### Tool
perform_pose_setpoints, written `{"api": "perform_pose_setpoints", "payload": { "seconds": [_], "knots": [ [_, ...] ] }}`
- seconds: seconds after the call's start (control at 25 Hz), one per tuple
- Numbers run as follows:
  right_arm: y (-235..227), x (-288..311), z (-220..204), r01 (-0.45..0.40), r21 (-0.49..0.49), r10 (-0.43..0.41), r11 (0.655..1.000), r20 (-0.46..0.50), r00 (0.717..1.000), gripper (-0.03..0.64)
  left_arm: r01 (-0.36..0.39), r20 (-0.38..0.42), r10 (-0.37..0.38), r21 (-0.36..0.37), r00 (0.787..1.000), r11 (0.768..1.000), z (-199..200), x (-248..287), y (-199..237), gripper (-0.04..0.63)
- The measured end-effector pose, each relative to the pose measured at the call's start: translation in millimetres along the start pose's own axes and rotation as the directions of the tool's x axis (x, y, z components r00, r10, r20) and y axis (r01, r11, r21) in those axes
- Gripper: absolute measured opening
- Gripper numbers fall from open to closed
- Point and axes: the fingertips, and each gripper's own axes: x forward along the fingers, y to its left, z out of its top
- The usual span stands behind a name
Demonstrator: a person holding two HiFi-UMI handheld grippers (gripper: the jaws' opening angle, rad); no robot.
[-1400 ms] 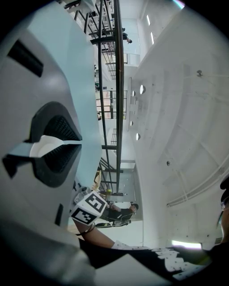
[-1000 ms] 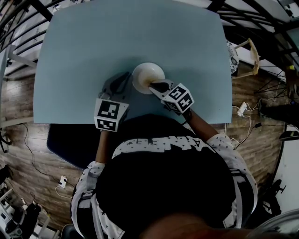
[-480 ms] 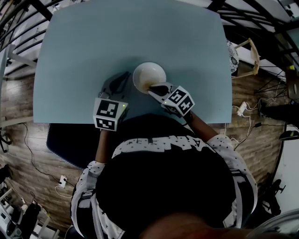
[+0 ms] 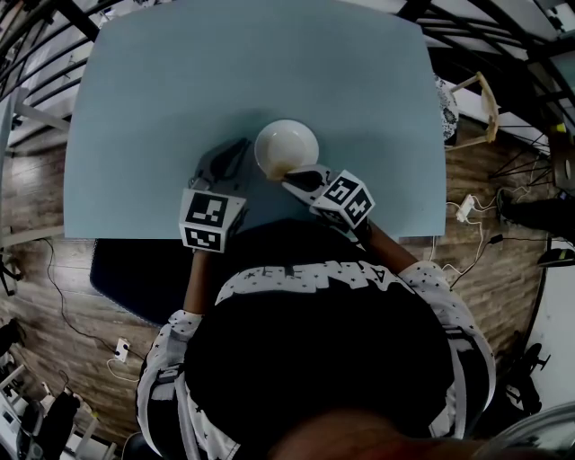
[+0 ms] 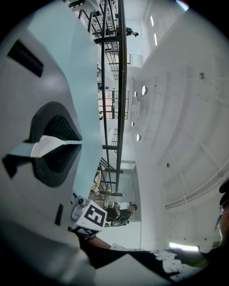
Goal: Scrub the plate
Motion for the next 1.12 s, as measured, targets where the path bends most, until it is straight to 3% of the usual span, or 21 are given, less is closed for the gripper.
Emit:
{"api": "perform_pose_setpoints", "payload": {
  "seconds": [0.36,0.76,1.12],
  "knots": [
    [-4,-4,7,0.017,-0.005,-0.017,1.0,0.028,0.999,0.051,0.001,-0.001,-0.001,0.0,1.0,1.0,0,0,0,0.015],
    [-77,-28,30,0.22,0.012,-0.22,0.975,0.095,0.971,0.051,0.0,-0.009,0.0,-0.001,1.0,1.0,-2,2,-1,0.015],
    [-109,-26,32,0.281,-0.07,-0.278,0.957,0.047,0.959,0.051,-0.004,-0.008,0.004,-0.005,1.0,1.0,-4,-1,0,0.015]
  ]
}}
